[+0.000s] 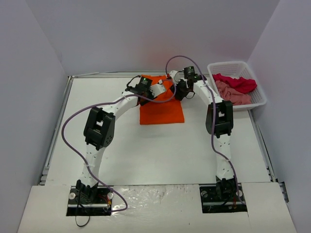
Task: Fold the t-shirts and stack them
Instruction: Fold the folded rectangular tshirt in 1/3 of the way, then grab one side of the 2/3 rectangular tshirt with both arms
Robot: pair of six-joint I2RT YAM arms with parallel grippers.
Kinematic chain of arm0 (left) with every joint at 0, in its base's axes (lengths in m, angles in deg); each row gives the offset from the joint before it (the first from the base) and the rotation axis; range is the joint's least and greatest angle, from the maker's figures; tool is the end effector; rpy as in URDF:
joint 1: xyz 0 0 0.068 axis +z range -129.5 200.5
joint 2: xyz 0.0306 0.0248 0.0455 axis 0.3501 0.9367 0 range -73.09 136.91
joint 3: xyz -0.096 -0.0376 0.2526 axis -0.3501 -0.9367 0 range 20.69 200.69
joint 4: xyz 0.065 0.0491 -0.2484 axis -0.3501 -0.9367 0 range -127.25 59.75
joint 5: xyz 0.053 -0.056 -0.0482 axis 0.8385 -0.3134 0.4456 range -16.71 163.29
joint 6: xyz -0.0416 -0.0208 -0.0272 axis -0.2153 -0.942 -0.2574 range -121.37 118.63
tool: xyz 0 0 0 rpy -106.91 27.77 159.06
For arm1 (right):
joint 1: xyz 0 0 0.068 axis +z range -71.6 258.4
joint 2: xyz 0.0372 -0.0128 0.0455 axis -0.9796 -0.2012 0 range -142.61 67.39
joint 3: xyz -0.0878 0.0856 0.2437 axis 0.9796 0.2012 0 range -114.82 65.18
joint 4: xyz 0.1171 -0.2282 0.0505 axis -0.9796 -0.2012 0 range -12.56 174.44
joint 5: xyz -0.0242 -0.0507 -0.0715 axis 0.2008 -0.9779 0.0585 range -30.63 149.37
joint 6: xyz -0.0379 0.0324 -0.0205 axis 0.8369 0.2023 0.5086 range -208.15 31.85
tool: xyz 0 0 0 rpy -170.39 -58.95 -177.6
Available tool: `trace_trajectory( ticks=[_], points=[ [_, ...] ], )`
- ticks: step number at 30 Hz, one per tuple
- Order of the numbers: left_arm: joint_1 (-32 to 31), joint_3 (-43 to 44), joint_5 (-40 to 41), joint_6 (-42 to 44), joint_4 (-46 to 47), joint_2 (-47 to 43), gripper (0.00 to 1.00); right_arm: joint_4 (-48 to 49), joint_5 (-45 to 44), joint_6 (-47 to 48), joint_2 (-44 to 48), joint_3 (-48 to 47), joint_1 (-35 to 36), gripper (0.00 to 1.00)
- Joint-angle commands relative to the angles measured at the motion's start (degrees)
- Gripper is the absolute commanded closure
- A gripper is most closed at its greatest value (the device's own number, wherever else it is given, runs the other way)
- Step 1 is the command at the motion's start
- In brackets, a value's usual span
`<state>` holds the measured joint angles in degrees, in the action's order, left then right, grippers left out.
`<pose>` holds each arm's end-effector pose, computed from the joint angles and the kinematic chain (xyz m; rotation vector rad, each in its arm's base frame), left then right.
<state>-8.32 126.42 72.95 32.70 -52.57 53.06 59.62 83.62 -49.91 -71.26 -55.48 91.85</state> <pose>0.4439 -0.2444 0.2231 1.2112 1.9755 0.0395 0.5294 0.1417 0.1970 -1.1669 1.9260 0.2603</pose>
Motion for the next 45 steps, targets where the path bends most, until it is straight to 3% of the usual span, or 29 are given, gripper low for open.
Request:
trace_trajectory(
  ticks=[1, 11, 17, 22, 27, 32, 37, 45],
  points=[
    [0.4, 3.1, 2.1, -0.4, 1.1, -1.3, 0.67, 2.5, -2.3, -2.6, 1.0, -2.6, -0.6, 0.55],
    [1.3, 6.8, 4.1, -0.5, 2.6, 0.4, 0.66, 6.9, -6.3, -5.5, 0.4, -5.5, -0.7, 0.54],
    [1.5, 5.4, 3.3, -3.0, 1.3, -3.8, 0.66, 8.6, -5.8, -6.8, 4.3, -1.9, -0.6, 0.55],
    [-0.4, -9.0, 1.1, -1.7, 1.8, -16.1, 0.66, 8.6, -3.3, -6.2, 15.1, 9.1, -0.4, 0.55],
    [-3.1, -27.2, -1.7, -0.3, 4.3, -29.3, 0.67, 8.7, 3.2, -2.1, 29.6, 28.7, -0.5, 0.54],
    [-5.1, -38.8, -4.4, -2.2, 8.4, -39.3, 0.67, 8.6, 9.4, -1.2, 41.1, 41.5, -0.1, 0.51],
    [-8.7, -46.0, -0.3, -1.8, 15.6, -41.1, 0.67, 8.7, 11.8, 1.4, 46.5, 49.7, 1.9, 0.49],
    [-9.8, -47.3, 1.6, 0.0, 24.6, -35.1, 0.67, 8.6, 13.9, 2.7, 42.2, 48.9, 2.1, 0.49]
  ],
)
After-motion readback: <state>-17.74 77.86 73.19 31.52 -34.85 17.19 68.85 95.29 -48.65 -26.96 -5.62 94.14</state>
